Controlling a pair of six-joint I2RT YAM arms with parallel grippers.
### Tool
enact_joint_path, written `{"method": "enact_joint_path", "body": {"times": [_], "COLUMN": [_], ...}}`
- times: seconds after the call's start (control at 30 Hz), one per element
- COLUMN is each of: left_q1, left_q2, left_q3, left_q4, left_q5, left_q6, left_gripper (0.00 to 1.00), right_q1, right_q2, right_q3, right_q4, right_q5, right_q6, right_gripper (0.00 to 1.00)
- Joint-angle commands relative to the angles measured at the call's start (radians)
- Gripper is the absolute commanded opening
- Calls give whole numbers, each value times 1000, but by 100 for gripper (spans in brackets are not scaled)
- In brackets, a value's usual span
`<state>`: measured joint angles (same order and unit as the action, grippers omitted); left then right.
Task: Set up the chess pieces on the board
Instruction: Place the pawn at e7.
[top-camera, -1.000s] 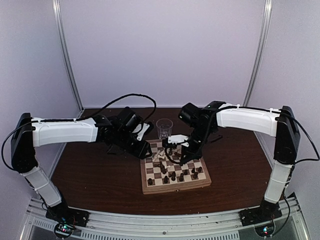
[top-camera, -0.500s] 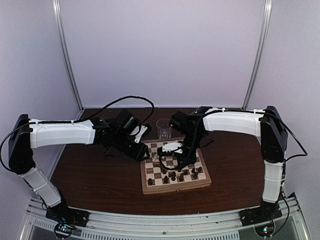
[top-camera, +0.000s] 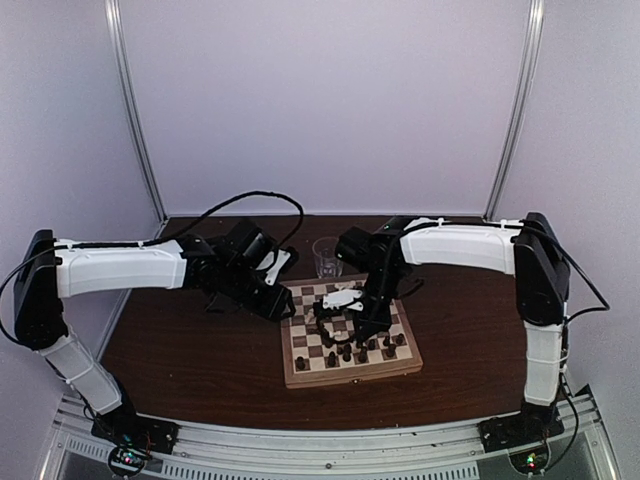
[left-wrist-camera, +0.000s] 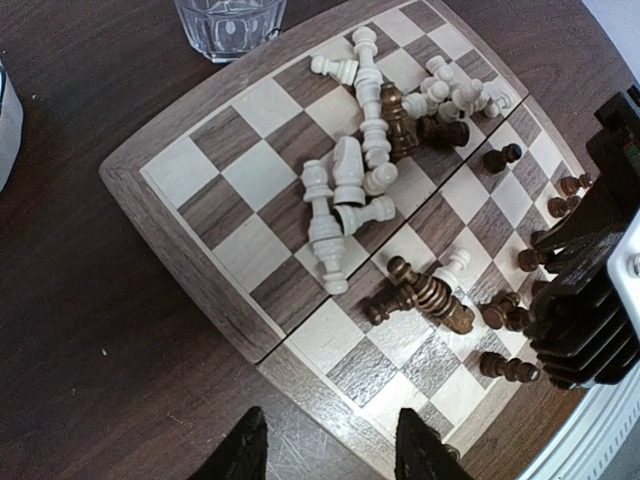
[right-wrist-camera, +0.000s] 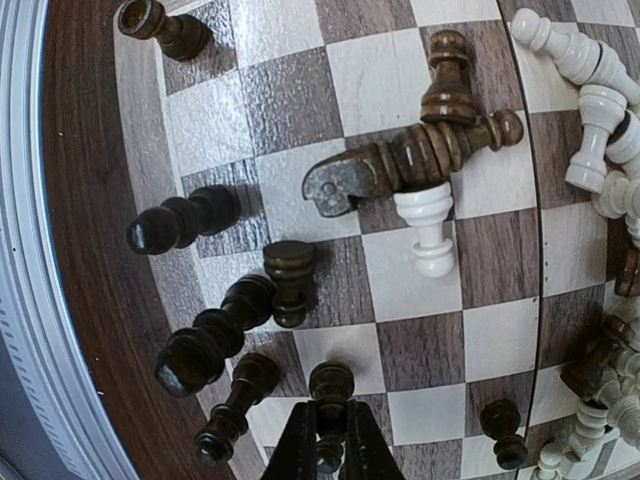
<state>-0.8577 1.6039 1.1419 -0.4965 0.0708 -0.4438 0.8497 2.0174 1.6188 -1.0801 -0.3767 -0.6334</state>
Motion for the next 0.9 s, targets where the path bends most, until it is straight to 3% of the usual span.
{"method": "enact_joint_path", "body": {"times": [0.0,0.57,0.87], "left_q1": [11,16,16], "left_q2": [-36,-32,-37], "left_q3": [-14,-24,-25], "left_q4": [26,34,29], "left_q5": [-19,-14,-15], "left_q6": [9,5,12], "left_gripper": [44,44,44], "right_q1": [9,28,31], "right_q2": [18,32,16], "right_q3": [20,21,18], "right_q4": [-17,-5,1], "right_q5": [5,12,36], "right_q6": [-14,-3,-3], "right_gripper": [5,8,19]}}
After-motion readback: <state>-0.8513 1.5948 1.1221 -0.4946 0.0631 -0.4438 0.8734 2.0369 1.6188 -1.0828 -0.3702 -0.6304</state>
